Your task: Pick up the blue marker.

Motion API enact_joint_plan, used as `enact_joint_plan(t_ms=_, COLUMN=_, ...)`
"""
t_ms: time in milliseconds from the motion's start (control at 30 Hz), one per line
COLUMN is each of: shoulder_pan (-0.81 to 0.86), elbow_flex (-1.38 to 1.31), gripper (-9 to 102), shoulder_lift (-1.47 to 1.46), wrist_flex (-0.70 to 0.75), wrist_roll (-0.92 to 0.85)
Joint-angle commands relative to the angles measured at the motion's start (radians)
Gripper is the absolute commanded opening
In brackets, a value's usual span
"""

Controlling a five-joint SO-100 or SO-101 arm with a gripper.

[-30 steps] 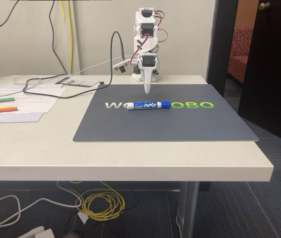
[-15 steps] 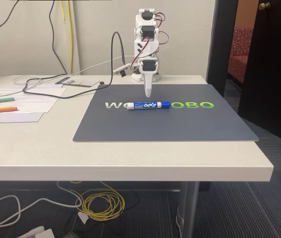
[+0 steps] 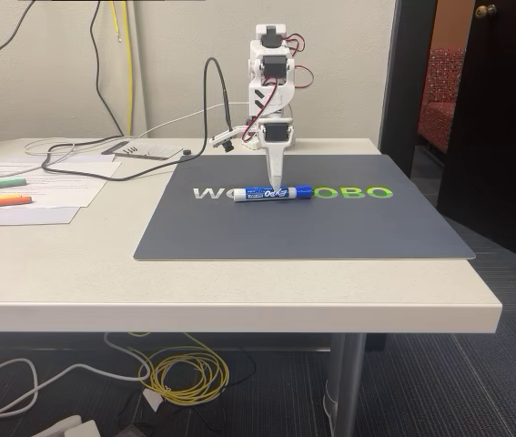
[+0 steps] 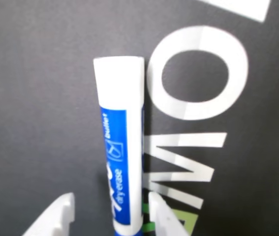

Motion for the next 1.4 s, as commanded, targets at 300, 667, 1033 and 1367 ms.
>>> enact_joint_plan(t_ms=300, shoulder_pan=0.003, elbow_flex=-0.186, gripper=23, shoulder_lift=-0.087, wrist_flex=0.135, wrist_roll=-0.029)
enact_joint_plan(t_ms=667, shoulder_pan=-0.003, elbow_flex=-0.299, gripper=25, shoulder_lift=-0.173, wrist_flex=0.221, wrist_roll=-0.032)
enact_joint_plan(t_ms=1033, shoulder_pan=-0.005, elbow_flex=-0.699, gripper=22, shoulder_lift=-0.405, wrist_flex=0.44, wrist_roll=-0.031)
enact_joint_plan(t_ms=1367, shoulder_pan=-0.006, elbow_flex=-1.348, gripper=15, shoulder_lift=-0.742, wrist_flex=0.698, wrist_roll=-0.035)
